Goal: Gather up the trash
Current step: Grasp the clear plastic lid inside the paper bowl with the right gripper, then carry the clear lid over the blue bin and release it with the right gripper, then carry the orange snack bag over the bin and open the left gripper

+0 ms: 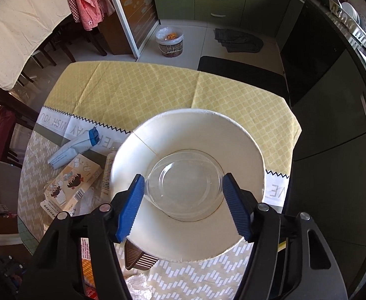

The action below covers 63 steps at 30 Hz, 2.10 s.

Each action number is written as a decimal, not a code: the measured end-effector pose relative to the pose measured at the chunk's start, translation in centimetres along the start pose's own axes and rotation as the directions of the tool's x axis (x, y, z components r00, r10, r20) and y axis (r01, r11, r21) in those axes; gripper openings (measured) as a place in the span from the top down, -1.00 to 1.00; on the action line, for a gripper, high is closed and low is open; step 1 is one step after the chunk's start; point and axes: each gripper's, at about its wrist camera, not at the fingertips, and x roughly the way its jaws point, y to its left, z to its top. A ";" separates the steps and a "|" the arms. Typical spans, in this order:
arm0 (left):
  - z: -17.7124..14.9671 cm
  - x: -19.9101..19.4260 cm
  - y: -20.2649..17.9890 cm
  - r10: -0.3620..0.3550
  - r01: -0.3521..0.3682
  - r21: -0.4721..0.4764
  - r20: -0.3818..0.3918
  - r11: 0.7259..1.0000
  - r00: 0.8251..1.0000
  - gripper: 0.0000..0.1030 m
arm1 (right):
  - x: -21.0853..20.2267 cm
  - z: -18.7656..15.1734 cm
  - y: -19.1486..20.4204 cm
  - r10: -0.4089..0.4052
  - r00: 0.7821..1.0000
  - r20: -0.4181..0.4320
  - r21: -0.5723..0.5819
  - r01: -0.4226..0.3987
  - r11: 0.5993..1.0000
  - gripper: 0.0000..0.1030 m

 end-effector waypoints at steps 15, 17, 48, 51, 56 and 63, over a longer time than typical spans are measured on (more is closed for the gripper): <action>-0.1 -0.1 0.5 0.000 0.000 -0.027 0.022 1.000 1.000 0.76 | -12.8 -3.3 -1.2 0.062 0.973 0.223 -0.015 -0.060 0.998 -0.24; -0.1 -0.5 0.5 0.001 0.000 -0.027 0.041 1.000 0.999 0.79 | -14.7 -5.0 -2.5 0.057 0.966 0.250 -0.004 -0.058 0.998 -0.24; 3.6 -8.3 -2.4 0.062 -0.065 0.014 0.198 0.998 0.978 0.86 | 2.6 -32.1 -27.9 -0.011 1.000 -0.018 0.477 0.019 0.879 -0.32; 4.2 -8.3 -2.5 0.056 -0.061 0.020 0.197 0.998 0.979 0.86 | 2.0 -31.9 -27.8 -0.023 1.000 -0.007 0.476 0.024 0.879 -0.32; 6.3 -8.2 -4.1 0.024 -0.041 0.081 0.196 0.996 0.980 0.86 | -2.5 -33.4 -27.3 -0.049 0.994 0.093 0.483 -0.002 0.876 -0.32; 12.6 -7.2 -11.5 -0.131 0.075 0.295 0.175 0.953 0.976 0.86 | -8.3 -39.2 -26.2 -0.114 0.974 0.197 0.510 -0.003 0.860 -0.33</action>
